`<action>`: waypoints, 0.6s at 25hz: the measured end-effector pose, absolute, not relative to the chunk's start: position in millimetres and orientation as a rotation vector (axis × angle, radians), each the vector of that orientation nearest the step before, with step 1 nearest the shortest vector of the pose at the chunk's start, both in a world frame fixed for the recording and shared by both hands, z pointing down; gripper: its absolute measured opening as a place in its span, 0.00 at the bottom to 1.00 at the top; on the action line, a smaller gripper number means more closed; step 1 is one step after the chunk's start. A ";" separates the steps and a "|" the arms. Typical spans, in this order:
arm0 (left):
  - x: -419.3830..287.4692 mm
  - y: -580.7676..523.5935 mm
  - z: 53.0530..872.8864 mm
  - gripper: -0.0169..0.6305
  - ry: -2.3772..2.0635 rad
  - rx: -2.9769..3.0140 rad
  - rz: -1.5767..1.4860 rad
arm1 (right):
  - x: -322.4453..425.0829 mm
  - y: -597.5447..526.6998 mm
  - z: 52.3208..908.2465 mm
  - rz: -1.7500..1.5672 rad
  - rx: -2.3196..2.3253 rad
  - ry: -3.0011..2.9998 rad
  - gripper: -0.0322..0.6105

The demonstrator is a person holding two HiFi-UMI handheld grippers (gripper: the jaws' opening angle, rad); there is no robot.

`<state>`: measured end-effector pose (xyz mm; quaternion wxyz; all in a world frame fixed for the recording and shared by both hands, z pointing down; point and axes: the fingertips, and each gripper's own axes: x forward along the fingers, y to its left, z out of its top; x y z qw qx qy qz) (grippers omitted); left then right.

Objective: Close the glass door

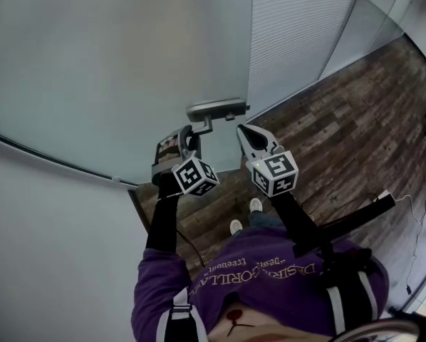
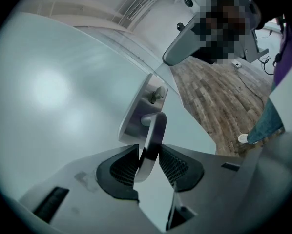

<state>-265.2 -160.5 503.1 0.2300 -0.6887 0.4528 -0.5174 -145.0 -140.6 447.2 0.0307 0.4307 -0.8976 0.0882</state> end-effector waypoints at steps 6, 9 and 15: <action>-266.2 -185.9 502.1 0.22 1.264 -1.892 -1.456 | -140.2 -172.2 441.4 0.268 1.281 -2.793 0.04; -268.5 -196.9 502.2 0.22 1.291 -1.900 -1.472 | -139.1 -182.9 440.7 0.265 1.253 -2.805 0.04; -273.1 -222.5 502.6 0.22 1.349 -1.888 -1.503 | -139.0 -204.4 440.4 0.257 1.194 -2.821 0.04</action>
